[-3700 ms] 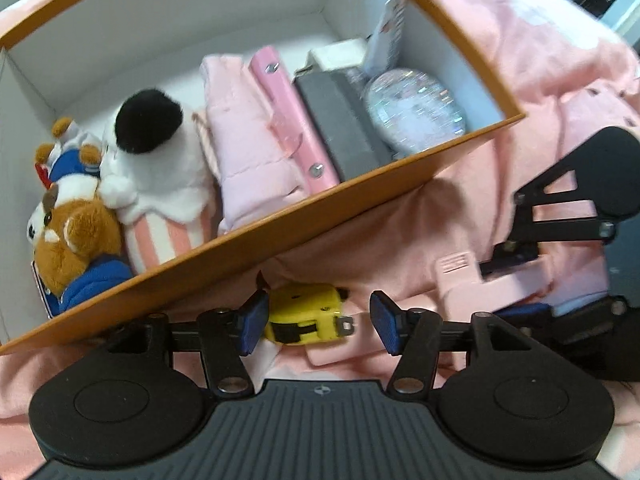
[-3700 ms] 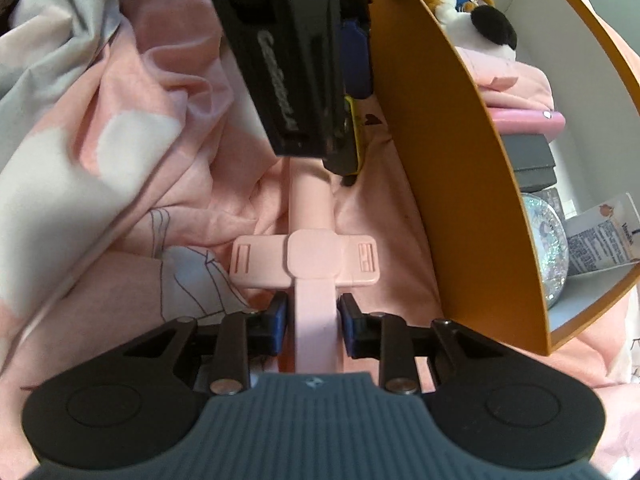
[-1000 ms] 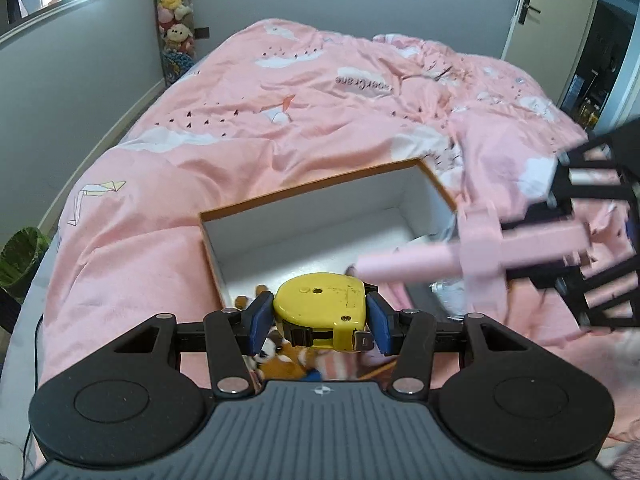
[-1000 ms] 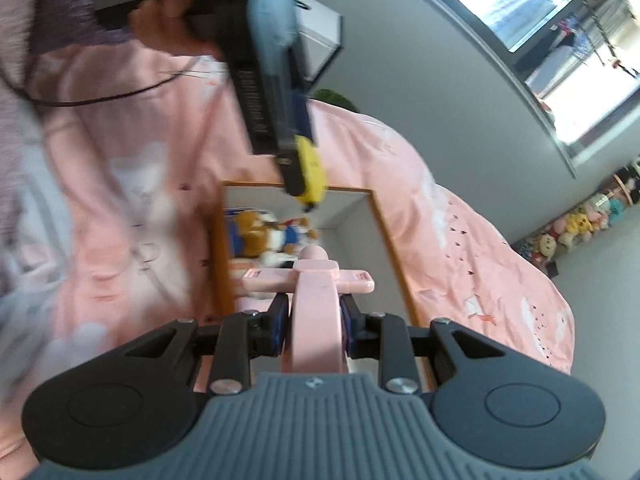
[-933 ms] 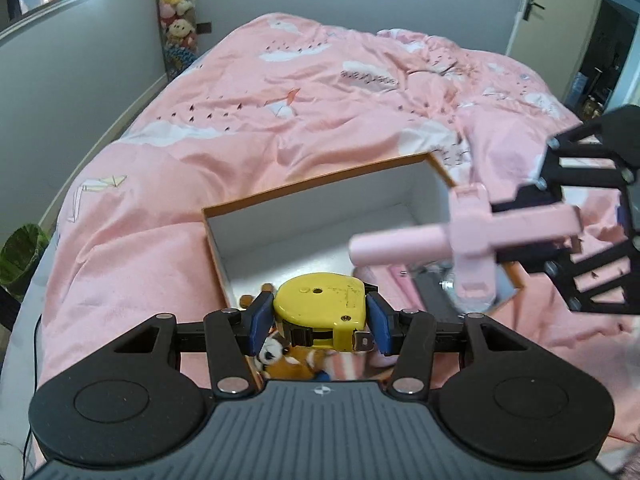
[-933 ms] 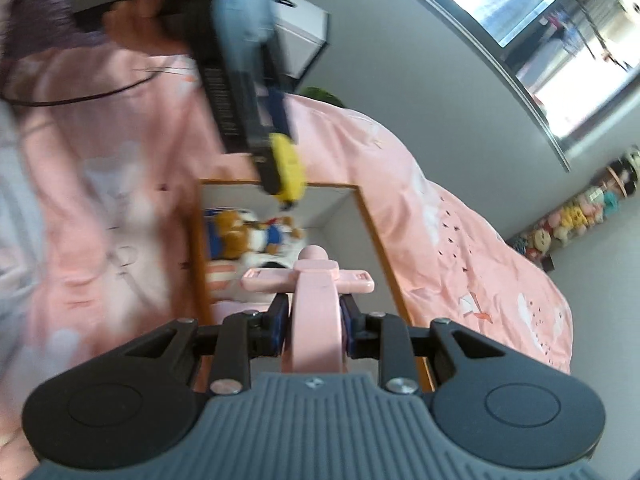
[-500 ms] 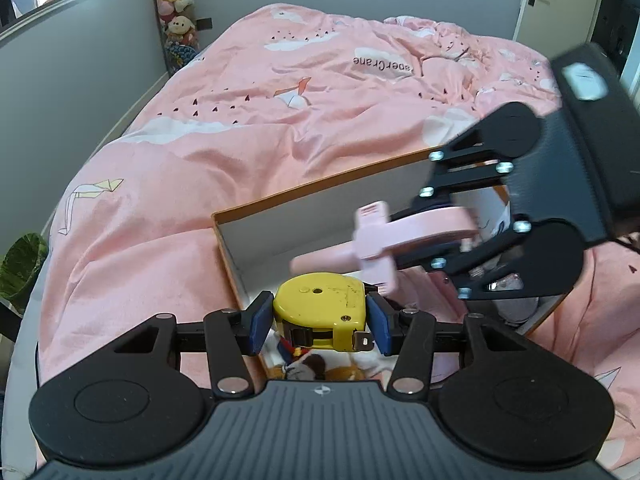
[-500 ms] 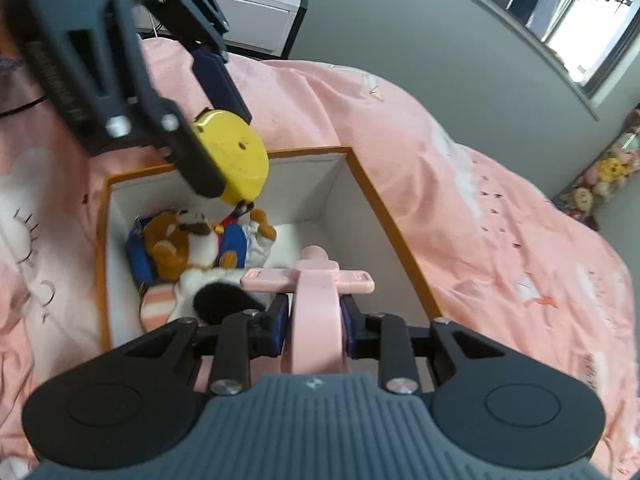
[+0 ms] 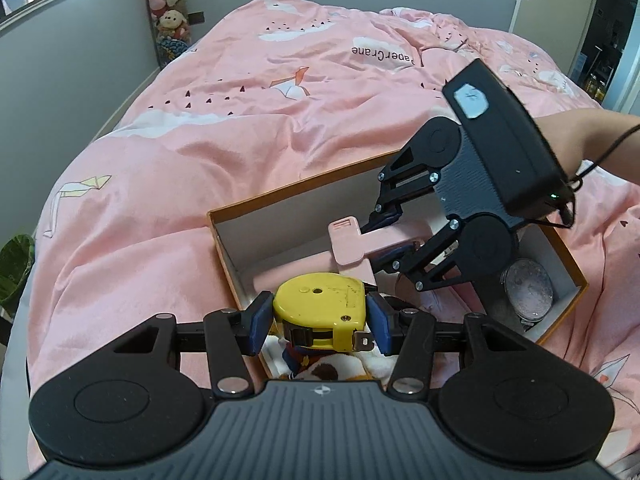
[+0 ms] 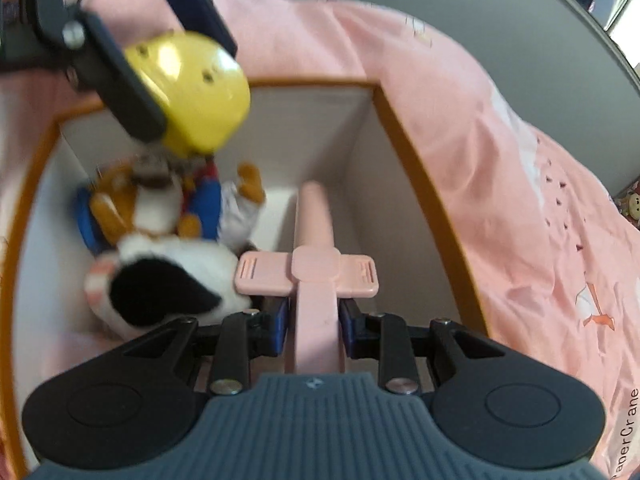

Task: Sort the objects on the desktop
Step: 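Carry the pink stand into the box and open the right gripper while the left carries the tape measure, then lower the yellow tape measure into the box and open the left gripper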

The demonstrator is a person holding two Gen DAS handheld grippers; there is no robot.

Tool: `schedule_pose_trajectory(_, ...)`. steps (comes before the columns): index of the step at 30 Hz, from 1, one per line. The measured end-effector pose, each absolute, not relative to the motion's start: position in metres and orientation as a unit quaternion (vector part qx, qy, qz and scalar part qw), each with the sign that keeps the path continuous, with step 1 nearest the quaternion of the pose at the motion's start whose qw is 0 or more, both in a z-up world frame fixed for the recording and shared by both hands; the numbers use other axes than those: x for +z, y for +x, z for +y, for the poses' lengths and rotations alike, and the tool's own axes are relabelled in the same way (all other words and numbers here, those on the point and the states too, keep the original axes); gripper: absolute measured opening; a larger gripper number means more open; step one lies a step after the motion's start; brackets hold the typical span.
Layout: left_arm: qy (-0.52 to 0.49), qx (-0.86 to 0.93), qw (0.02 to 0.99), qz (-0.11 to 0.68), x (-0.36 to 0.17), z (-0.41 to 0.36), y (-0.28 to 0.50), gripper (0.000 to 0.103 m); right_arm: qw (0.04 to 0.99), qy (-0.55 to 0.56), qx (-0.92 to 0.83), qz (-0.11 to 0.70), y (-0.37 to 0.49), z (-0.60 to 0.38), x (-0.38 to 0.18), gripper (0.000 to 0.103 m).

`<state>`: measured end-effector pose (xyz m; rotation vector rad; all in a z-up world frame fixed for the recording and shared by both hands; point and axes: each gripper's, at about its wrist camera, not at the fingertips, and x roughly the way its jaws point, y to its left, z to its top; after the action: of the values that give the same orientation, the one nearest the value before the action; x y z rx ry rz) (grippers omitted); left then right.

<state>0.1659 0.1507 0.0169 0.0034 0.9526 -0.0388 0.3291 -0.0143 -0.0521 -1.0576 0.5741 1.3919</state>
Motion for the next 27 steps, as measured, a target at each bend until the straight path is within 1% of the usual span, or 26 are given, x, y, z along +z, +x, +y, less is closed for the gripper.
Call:
schedule_pose_trajectory(3,-0.001,-0.025,0.885,0.465,0.012,0.153,0.172,0.058,0.603,-0.455,0.606,0.249,0.335,-0.011,-0.057,0.029)
schedule_pose_trajectory(9,-0.006,-0.022,0.883,0.469,0.008,0.154,0.179,0.058,0.585,-0.485,0.601,0.247,0.337,0.000,-0.073,0.029)
schedule_pose_trajectory(11,-0.007,-0.023,0.882,0.471,0.007,0.154,0.180,0.058,0.590,-0.471,0.600,0.265,0.340,-0.001,-0.073,0.029)
schedule_pose_trajectory(15,-0.007,-0.025,0.880,0.475,0.005,0.152,0.186,0.058,0.597,-0.476,0.587,0.269,0.339,-0.007,-0.069,0.028)
schedule_pose_trajectory(21,-0.015,-0.033,0.881,0.471,0.008,0.142,0.192,0.058,0.621,-0.464,0.578,0.255,0.336,-0.031,-0.043,0.028)
schedule_pose_trajectory(23,-0.026,-0.042,0.883,0.467,0.010,0.136,0.195,0.058,0.646,-0.457,0.562,0.240,0.333,-0.042,-0.028,0.028)
schedule_pose_trajectory(27,-0.039,-0.067,0.885,0.460,0.009,0.118,0.209,0.058,0.720,-0.416,0.502,0.237,0.332,-0.070,0.002,0.030)
